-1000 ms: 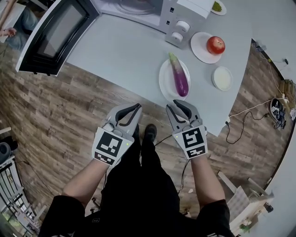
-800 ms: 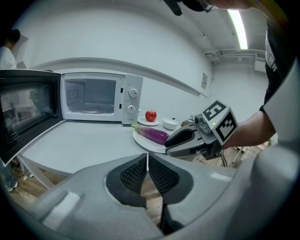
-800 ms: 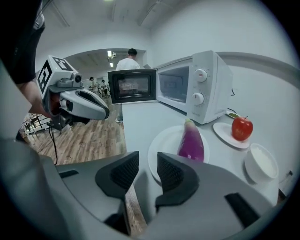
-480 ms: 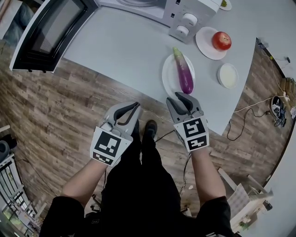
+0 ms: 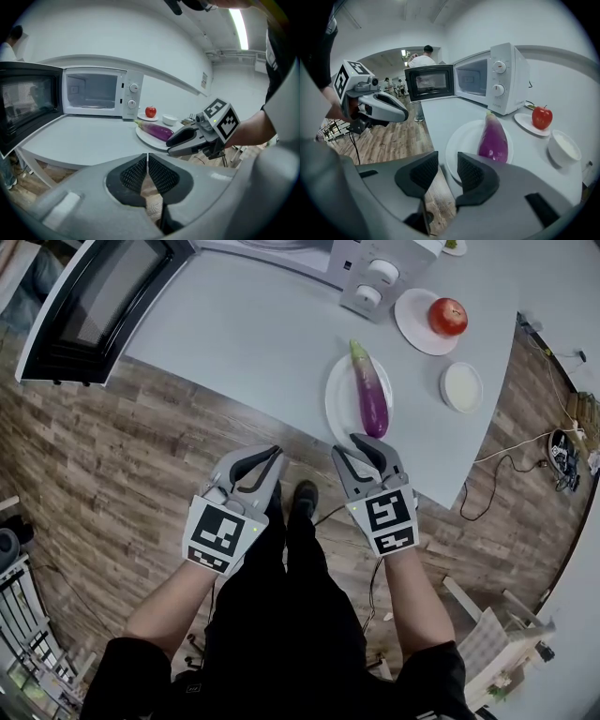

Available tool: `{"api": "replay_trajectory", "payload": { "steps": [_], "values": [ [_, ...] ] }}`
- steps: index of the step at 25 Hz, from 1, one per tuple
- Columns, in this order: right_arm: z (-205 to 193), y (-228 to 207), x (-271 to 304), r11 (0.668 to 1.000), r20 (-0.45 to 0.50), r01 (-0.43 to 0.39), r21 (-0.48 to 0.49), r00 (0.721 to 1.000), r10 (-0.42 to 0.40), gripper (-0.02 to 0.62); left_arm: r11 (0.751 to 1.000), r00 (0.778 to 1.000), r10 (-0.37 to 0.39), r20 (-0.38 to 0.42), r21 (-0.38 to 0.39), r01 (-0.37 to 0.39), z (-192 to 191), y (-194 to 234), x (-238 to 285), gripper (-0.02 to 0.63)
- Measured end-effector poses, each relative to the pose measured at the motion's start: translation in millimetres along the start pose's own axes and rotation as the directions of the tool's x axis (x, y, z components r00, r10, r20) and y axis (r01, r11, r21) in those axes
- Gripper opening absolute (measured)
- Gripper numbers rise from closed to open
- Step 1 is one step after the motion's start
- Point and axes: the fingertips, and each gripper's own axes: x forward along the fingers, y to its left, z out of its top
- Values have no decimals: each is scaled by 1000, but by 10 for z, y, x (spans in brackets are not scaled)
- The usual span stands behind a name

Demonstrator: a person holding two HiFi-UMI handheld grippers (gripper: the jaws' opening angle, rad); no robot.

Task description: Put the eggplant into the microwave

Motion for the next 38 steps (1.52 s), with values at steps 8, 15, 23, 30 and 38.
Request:
{"api": "replay_trajectory", "payload": {
  "steps": [8,15,23,30,38],
  "values": [
    [-100,143,-75,984,-23,60,-171,998,-65,137,1000,1000,-7,-15,-1,7,-98,-26,-13,20],
    [-230,115,42,865,-62,166,-473,973,-220,160,1000,1000,-11,-18,0,11,-108,-39,13,20],
    [-253,148,-48,871,-51,172,-460,974,-220,103,1000,1000,-9,-19,-2,9,-93,-35,11,20],
    [-287,99,-55,752,-31,231,-617,948,-317,94,1000,1000,-9,-22,-3,9,-95,-46,19,20],
    [-295,127,-43,624,51,306,-719,919,-392,58,1000,999,-9,-31,-4,9,-150,-55,30,19]
  ]
}}
